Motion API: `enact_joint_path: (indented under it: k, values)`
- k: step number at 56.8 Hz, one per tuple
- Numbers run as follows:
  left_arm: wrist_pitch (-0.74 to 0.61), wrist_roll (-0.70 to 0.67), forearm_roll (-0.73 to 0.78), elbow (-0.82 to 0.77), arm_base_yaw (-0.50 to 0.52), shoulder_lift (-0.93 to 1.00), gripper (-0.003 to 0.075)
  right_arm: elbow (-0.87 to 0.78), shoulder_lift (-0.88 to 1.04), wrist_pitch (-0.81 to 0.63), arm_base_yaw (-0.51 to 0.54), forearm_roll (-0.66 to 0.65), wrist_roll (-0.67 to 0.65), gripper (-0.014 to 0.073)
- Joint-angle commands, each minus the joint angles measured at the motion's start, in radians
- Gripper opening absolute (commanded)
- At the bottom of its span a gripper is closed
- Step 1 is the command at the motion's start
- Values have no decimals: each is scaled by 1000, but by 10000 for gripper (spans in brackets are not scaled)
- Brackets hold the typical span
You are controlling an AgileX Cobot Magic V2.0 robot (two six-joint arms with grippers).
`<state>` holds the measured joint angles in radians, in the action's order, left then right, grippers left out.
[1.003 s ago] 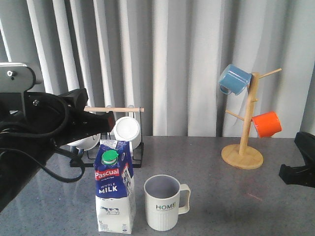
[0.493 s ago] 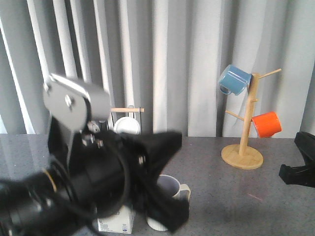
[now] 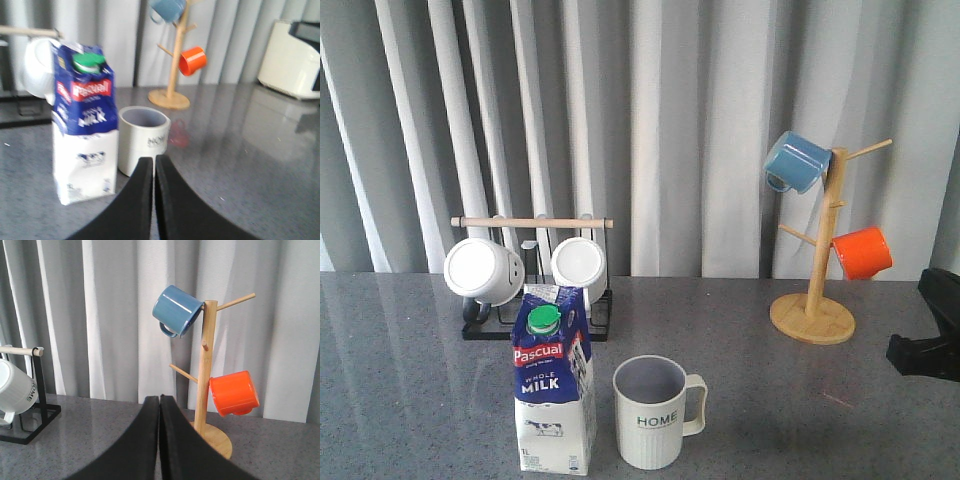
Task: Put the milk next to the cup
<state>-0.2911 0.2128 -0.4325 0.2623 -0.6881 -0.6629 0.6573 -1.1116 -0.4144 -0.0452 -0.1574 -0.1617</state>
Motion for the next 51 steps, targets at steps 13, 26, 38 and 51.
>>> enact_joint_path:
  k: [13,26,38,51]
  values:
    - [278,-61,239,-26,377,398,-7,30,18,-65,4,-3,3,-8]
    - [364,-242,374,-95,577,533,-7,30,18,-64,4,-3,3,-8]
    - [280,-231,386,-270,588,641,-7,30,18,-64,4,-3,3,-8]
    - [420,-224,432,-267,678,689,-7,30,18,-64,4,-3,3,-8]
